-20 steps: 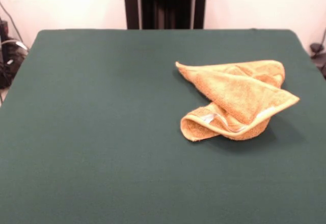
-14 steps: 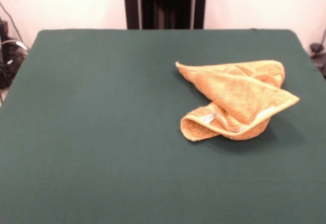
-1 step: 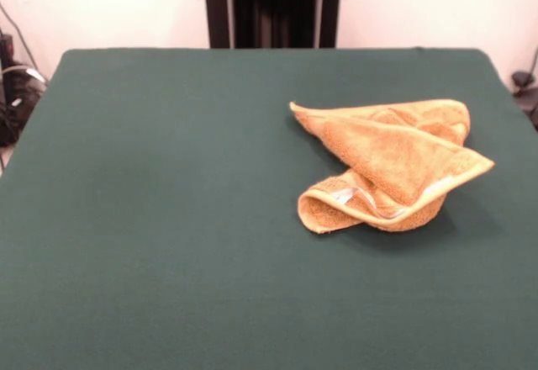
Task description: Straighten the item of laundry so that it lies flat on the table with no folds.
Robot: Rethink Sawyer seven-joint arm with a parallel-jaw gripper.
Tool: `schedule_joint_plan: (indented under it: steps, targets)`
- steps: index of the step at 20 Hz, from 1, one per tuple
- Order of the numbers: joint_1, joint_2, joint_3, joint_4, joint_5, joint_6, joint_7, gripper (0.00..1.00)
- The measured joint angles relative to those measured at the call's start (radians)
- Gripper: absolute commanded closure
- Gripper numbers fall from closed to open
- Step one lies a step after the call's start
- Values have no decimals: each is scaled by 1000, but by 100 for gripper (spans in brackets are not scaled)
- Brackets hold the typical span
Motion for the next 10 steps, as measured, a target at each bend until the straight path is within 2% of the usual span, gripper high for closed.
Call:
schedule_joint_plan:
  steps: [3, 10]
  targets:
    - [73, 48, -43, -54, 8, 0, 15, 0]
    - [151, 114, -92, -121, 27, 0, 38, 0]
